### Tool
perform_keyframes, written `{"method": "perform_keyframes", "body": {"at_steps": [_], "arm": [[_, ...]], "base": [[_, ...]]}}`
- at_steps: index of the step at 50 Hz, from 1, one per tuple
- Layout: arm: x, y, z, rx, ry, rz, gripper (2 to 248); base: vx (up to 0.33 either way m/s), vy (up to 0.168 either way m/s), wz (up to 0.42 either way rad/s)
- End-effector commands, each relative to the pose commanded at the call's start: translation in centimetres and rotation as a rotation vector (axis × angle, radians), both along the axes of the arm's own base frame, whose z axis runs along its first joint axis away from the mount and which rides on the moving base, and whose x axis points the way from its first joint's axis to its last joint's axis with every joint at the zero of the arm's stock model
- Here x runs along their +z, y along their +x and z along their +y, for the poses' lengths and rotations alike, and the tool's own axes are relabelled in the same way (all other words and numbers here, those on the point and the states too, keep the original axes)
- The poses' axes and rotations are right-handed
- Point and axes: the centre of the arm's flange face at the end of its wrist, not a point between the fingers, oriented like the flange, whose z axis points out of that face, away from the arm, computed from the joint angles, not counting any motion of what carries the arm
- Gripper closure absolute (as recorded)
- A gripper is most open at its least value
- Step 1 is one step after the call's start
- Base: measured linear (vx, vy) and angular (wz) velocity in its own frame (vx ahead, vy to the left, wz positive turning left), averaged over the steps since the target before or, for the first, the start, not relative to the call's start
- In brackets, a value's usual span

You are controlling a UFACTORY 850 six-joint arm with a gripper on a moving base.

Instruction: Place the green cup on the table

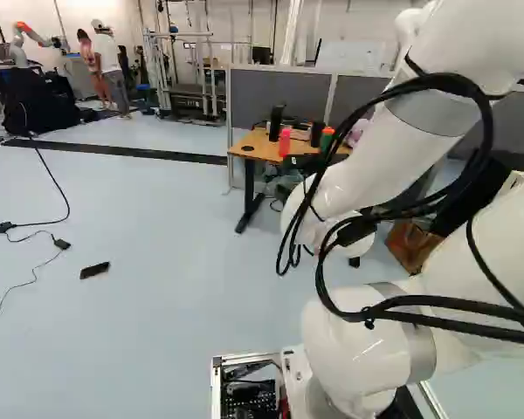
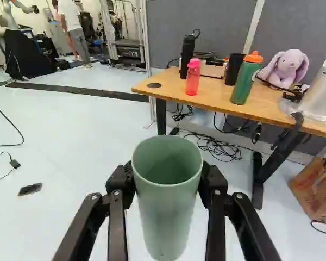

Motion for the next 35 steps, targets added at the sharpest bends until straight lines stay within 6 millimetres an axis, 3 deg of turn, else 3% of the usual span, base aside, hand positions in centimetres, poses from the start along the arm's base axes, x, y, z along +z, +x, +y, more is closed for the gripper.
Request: {"method": "perform_keyframes", "body": {"at_steps": [23, 35], "arm": [[0.0, 0.0, 0.0, 0.0, 0.0, 0.0, 123], [0.0, 0.0, 0.0, 0.0, 0.0, 0.0, 123]], "base": [[0.008, 0.001, 0.0], [0.128, 0.043, -0.034]]}}
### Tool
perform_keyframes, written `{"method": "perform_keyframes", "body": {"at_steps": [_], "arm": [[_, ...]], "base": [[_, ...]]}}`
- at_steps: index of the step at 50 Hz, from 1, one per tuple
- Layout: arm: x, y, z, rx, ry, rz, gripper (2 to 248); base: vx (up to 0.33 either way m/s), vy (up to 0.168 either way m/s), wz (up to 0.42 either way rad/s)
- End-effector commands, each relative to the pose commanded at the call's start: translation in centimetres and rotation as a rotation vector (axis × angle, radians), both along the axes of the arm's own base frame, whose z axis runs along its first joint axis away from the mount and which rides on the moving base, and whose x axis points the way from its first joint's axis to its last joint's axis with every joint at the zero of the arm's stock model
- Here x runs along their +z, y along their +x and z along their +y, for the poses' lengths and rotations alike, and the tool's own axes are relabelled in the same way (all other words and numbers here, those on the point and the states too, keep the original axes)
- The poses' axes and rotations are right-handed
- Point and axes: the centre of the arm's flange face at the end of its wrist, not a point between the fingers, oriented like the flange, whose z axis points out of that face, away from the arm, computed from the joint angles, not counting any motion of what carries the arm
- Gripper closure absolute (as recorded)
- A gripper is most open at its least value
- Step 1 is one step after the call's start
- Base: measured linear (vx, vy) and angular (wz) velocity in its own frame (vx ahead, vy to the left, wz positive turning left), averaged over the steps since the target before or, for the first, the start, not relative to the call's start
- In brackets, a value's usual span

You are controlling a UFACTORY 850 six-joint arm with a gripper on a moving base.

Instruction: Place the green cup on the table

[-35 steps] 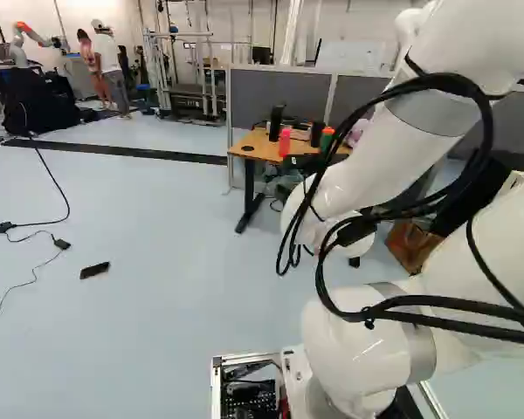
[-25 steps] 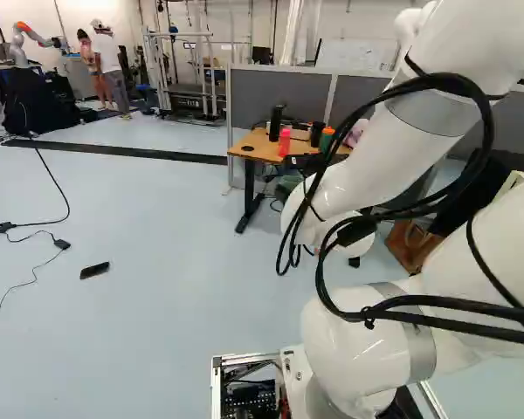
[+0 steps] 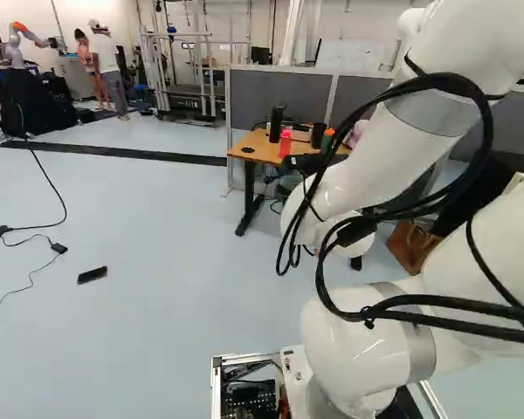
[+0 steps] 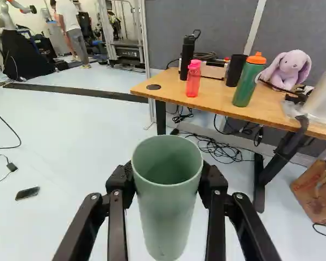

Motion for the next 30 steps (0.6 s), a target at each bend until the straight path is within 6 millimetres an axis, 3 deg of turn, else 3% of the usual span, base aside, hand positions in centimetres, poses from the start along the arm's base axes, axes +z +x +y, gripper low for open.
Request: {"method": "perform_keyframes", "body": {"at_steps": [30], "arm": [[0.0, 0.0, 0.0, 0.0, 0.0, 0.0, 123]], "base": [[0.249, 0.118, -0.04]]}}
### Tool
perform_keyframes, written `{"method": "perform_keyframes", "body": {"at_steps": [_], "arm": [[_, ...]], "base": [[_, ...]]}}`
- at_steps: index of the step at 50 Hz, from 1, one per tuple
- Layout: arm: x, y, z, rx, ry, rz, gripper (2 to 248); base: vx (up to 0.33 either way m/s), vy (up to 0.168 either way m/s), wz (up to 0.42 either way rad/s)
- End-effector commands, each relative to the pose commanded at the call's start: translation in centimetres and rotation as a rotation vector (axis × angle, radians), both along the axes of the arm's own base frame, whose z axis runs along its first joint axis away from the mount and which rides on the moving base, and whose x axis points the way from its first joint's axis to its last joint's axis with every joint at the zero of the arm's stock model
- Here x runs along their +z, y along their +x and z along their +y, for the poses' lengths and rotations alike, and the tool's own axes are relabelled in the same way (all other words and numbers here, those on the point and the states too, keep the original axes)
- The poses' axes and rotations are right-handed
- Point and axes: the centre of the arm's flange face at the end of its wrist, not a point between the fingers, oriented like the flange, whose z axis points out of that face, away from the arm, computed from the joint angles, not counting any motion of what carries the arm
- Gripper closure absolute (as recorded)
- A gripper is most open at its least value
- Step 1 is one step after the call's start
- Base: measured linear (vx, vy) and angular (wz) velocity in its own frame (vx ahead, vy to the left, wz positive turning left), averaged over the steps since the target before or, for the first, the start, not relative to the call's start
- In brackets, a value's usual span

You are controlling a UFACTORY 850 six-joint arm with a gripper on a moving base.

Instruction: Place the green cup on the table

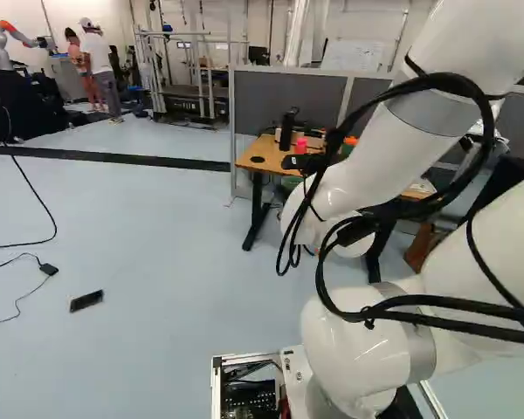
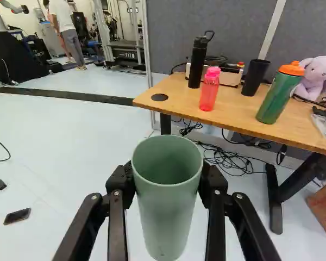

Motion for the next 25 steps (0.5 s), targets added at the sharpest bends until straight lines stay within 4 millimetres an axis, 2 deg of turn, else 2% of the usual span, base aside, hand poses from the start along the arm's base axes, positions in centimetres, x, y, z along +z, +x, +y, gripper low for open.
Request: {"method": "perform_keyframes", "body": {"at_steps": [25], "arm": [[0.0, 0.0, 0.0, 0.0, 0.0, 0.0, 123]], "base": [[0.265, 0.128, -0.041]]}}
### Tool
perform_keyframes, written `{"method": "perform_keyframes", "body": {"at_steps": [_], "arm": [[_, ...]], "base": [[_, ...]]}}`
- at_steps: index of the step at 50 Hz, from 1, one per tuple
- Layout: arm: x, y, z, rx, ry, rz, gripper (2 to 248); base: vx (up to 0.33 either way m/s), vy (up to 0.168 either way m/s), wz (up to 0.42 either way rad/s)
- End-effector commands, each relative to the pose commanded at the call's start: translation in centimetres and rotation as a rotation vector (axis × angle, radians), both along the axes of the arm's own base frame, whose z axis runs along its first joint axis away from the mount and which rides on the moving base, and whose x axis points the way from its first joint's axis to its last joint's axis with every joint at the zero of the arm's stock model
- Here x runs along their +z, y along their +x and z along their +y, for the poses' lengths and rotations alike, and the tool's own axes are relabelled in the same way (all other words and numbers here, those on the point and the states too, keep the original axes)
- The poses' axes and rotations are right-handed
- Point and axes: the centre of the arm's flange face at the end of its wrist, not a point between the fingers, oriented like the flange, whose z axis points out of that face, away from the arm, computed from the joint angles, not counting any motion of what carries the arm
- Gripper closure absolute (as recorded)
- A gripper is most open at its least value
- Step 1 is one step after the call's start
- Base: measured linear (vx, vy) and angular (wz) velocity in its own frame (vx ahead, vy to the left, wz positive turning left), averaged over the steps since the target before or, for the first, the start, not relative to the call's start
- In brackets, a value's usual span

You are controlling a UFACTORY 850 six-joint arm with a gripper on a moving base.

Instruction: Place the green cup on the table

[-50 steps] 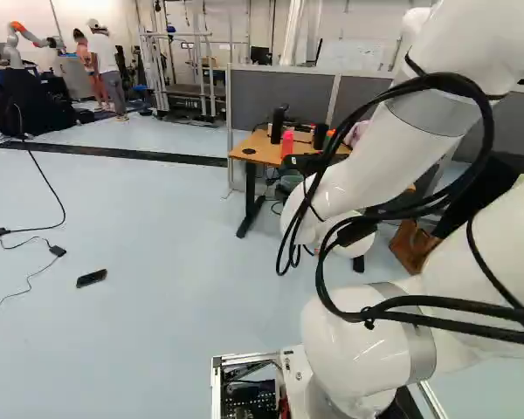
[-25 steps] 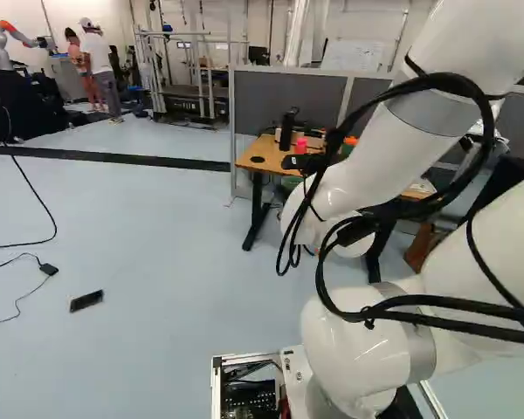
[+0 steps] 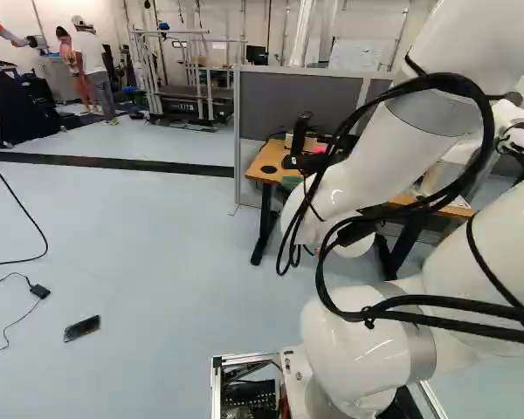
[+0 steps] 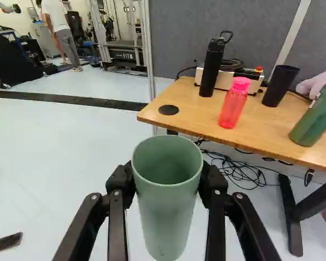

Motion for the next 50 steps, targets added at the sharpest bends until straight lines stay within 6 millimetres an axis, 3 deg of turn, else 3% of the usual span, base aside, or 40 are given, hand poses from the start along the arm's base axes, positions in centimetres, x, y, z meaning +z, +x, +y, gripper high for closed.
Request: {"method": "perform_keyframes", "body": {"at_steps": [26, 50], "arm": [[0.0, 0.0, 0.0, 0.0, 0.0, 0.0, 123], [1.7, 3.3, -0.3, -0.01, 0.0, -0.029, 123]], "base": [[0.264, 0.126, -0.041], [0.037, 0.004, 0.0]]}}
